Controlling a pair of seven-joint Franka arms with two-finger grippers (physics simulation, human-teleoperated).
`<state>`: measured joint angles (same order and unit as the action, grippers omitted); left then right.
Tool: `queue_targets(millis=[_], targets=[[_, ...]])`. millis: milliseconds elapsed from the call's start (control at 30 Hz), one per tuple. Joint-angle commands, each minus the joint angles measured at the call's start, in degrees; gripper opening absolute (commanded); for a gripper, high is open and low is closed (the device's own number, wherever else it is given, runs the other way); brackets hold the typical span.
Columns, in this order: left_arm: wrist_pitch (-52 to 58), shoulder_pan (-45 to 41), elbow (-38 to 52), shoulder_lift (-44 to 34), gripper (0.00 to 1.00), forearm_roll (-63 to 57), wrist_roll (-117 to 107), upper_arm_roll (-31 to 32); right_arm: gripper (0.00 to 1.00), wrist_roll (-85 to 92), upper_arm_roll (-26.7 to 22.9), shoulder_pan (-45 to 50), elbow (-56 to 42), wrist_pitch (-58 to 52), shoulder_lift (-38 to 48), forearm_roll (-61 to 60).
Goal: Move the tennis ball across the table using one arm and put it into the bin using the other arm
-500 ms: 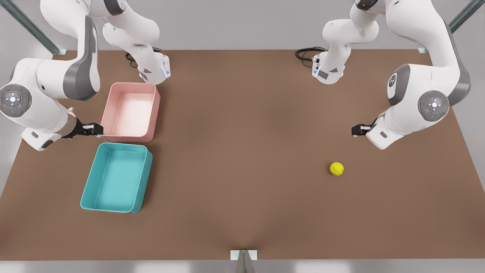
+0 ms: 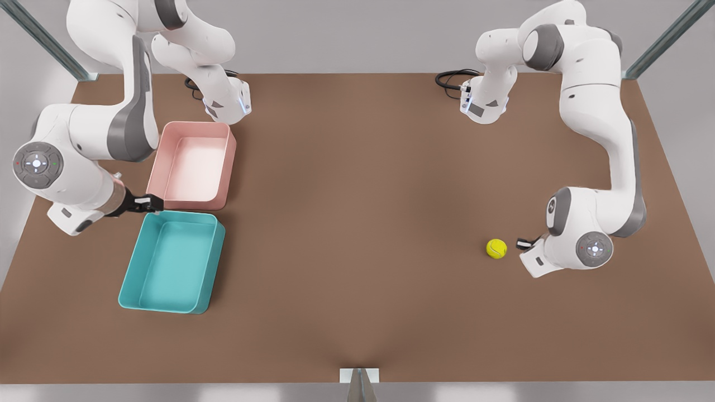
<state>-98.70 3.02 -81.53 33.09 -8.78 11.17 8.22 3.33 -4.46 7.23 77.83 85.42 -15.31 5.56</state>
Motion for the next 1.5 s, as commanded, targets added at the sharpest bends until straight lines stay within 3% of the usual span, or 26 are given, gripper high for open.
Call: queue_targets(millis=[0,100,133,300,533,700,1067,1233,1367,1433,1467], targets=[[-5.6,0.6,-2.0,0.2,0.21,1.2,60.3,-0.1,1.00,-1.1,0.1,0.3,-0.3,1.9,0.0,-1.2],[-9.4,2.9,-2.8,4.0,0.21,1.0,96.0,-0.8,1.00,0.8,-0.3,-0.3,-0.2,1.9,0.0,-2.0],[-10.5,2.9,-2.9,4.7,0.21,1.0,98.7,-1.6,1.00,2.0,-0.3,-0.3,0.3,1.9,0.4,-2.1],[-23.8,3.6,-15.4,2.4,0.21,-3.5,99.0,-1.6,1.00,2.4,-0.4,-0.7,1.3,1.9,0.0,-1.6],[-28.8,3.4,-18.0,2.4,0.21,-4.0,102.9,-1.6,1.00,2.4,-0.4,-0.7,2.1,1.7,0.2,-1.4],[-27.9,3.3,-23.1,0.6,0.21,-3.7,88.8,-1.6,1.00,2.4,-0.4,-0.7,2.7,1.8,0.0,-1.6],[-28.9,2.1,-23.1,2.0,0.21,-3.7,79.8,-1.6,1.00,2.5,-0.3,-0.6,2.1,1.9,-1.2,-1.3],[-27.6,-10.1,-21.0,0.9,0.21,2.1,31.7,2.7,1.00,2.4,-0.3,-0.6,2.2,1.9,-1.2,-1.4],[-23.1,-9.5,-18.7,-0.6,0.21,6.2,31.3,2.1,1.00,2.5,-0.3,-0.6,2.2,1.9,-1.2,-1.4],[-17.6,-9.8,-17.9,-6.5,0.21,6.4,23.5,-0.7,1.00,2.4,-0.3,-0.6,2.2,1.9,-1.3,-1.5],[-14.3,-10.0,-17.8,-11.3,0.21,6.6,4.3,-0.7,1.00,2.5,-0.2,-0.6,2.1,2.1,-1.7,-1.8]])
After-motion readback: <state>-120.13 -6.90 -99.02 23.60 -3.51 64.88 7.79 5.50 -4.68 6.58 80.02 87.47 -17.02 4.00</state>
